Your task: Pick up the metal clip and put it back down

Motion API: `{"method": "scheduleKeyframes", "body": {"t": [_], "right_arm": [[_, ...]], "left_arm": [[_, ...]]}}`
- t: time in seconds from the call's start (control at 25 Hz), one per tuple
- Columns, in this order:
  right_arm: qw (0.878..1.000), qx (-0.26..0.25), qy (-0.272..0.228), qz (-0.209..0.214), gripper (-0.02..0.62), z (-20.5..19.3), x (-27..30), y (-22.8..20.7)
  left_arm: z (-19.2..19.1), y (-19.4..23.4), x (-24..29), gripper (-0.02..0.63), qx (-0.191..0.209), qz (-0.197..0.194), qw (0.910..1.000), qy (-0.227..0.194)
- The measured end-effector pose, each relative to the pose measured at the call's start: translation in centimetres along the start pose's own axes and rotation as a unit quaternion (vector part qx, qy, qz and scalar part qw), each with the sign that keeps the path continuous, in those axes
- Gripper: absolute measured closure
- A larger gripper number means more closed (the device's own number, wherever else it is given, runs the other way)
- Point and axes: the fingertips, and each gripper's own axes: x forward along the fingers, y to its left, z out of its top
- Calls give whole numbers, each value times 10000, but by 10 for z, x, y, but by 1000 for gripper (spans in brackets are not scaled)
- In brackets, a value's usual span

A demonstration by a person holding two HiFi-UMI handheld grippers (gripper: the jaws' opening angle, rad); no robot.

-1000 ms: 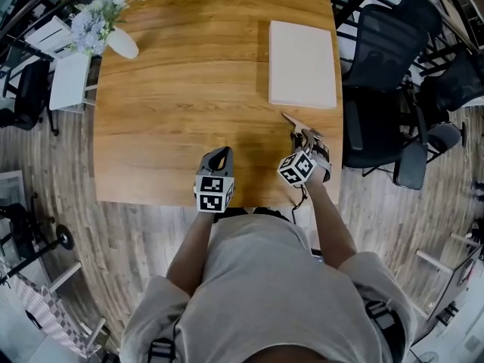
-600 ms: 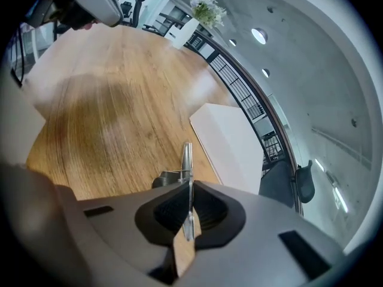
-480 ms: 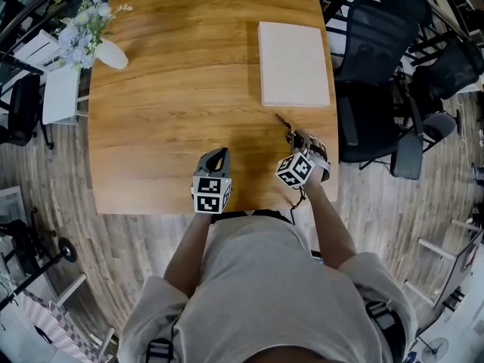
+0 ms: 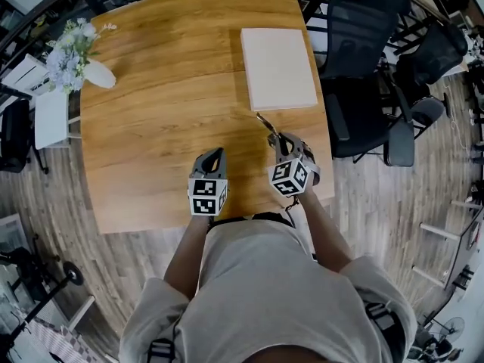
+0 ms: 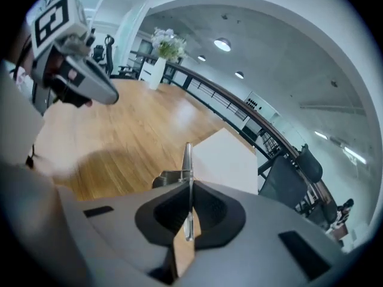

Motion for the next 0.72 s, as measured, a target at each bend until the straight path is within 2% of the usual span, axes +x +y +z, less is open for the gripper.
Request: {"method": "scheduleKeyframes", "body": {"t": [0.16, 0.32, 0.48, 0.72], "right_arm": [[9919, 1108, -589, 220, 568, 33, -25, -5], [9688, 2175, -1146, 320, 568, 54, -50, -12], [9502, 2628, -1648, 299, 568, 70, -70, -25], [9290, 2884, -2297, 317, 568, 84, -103, -52]], "left_arm": [[13, -3, 0, 583, 5, -167, 9998, -93], [37, -9, -5, 583, 183, -387, 9987, -271], [63, -9, -9, 583, 265, -393, 9975, -523], [100, -27, -12, 583, 400, -315, 9946, -906]]}}
